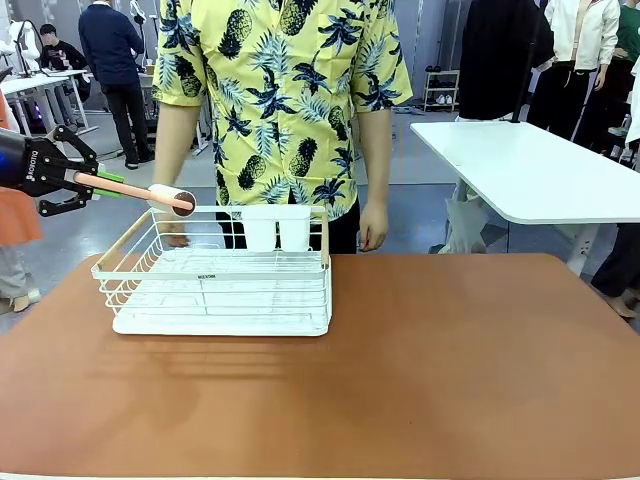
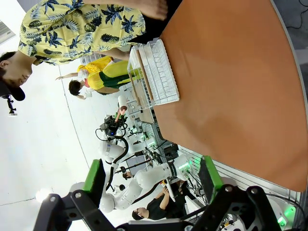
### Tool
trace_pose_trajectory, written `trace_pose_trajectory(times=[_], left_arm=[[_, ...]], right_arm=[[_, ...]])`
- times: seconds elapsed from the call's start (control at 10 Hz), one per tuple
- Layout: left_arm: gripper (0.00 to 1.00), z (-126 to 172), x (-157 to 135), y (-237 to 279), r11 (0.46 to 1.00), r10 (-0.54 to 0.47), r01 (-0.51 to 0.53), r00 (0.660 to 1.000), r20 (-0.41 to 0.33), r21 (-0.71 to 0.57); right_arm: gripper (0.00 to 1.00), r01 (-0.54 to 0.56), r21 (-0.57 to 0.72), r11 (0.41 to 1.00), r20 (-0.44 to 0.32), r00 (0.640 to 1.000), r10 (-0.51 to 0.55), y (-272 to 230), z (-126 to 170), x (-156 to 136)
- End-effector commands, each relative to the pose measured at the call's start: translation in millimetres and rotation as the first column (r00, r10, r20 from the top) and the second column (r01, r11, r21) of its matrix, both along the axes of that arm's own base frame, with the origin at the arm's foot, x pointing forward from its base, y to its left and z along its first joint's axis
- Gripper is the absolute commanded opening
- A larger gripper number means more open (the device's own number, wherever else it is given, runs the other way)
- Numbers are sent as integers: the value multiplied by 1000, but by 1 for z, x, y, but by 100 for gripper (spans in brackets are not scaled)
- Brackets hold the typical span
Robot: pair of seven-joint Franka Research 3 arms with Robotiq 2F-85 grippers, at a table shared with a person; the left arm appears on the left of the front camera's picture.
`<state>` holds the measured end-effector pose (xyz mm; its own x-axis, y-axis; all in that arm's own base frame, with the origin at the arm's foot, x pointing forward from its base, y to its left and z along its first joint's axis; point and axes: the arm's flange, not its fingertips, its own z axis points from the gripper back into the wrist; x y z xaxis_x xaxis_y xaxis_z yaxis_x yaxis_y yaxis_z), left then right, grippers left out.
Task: Clean the table.
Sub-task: Clean the table with the Lint Roller when the human lifts the Dish drying rack.
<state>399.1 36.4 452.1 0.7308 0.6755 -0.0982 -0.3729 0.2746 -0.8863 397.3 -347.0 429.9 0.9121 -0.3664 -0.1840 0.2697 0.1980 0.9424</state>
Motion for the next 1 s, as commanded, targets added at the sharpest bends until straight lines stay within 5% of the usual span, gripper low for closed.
trace_pose_trajectory(times=[0.0, 0.9], left_arm=[[0, 0, 0, 0, 1000, 1, -1, 1000, 1, 0], [0, 0, 0, 0, 1000, 1, -1, 1000, 1, 0]], right_arm=[[100, 0, -4, 1000, 5, 1000, 0, 1, 3, 0], [100, 0, -4, 1000, 5, 1000, 0, 1, 3, 0]])
